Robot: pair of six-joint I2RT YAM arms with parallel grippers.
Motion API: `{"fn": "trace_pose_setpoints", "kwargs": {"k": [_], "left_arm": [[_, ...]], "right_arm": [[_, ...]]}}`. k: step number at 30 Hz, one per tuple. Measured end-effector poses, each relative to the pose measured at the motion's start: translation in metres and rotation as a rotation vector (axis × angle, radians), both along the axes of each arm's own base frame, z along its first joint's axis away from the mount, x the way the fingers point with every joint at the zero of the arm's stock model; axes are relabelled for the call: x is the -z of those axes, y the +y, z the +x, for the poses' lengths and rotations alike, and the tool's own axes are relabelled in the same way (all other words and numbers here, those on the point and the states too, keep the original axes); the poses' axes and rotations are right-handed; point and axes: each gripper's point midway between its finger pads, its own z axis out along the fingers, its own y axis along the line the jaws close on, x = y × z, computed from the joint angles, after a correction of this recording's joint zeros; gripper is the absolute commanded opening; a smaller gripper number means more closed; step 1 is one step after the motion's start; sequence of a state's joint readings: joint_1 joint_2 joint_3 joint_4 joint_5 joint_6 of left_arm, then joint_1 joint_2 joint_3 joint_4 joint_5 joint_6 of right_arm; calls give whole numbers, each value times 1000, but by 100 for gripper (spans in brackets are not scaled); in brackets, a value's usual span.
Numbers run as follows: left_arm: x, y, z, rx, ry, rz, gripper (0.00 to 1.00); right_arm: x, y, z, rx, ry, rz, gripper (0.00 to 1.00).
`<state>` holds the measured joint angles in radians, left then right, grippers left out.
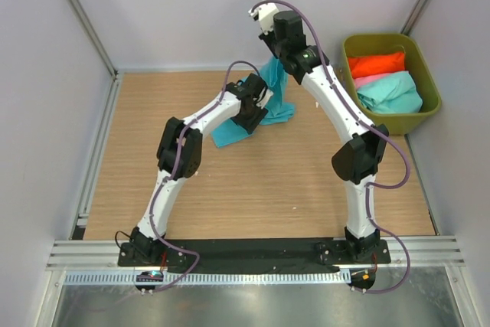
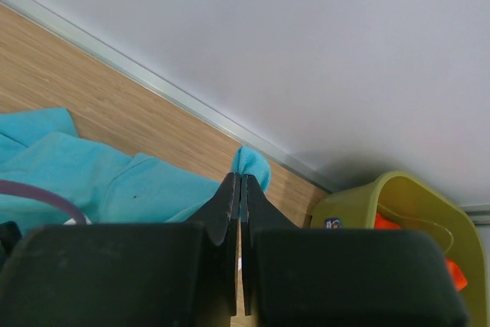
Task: Fold and stack the t-shirts
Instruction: Flatten the tshirt out
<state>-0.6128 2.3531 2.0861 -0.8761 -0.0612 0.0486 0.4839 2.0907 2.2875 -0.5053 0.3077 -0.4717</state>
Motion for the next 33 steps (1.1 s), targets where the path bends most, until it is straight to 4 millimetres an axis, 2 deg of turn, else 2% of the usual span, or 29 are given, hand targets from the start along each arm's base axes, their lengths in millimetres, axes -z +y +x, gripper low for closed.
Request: {"fn": "trace_pose_setpoints", "kwargs": {"k": [4,8,13,20,33], "left_arm": [[19,3,15,6,-22,75,56],[11,-5,20,26,-64,93,55],[8,-21,10,64,-79,106,56],[7,-36,-2,100,-81,108,56],[6,-27,4,83,-107,145,56]], "right_arm": [[-1,-1,1,-6,2,15,1],[-5,-7,4,-1,-1,37,1],[-10,-13,7,8,-11,56,1],[-9,-14,7,7,-4,61,1],[-7,-14,6,7,4,57,1]]}}
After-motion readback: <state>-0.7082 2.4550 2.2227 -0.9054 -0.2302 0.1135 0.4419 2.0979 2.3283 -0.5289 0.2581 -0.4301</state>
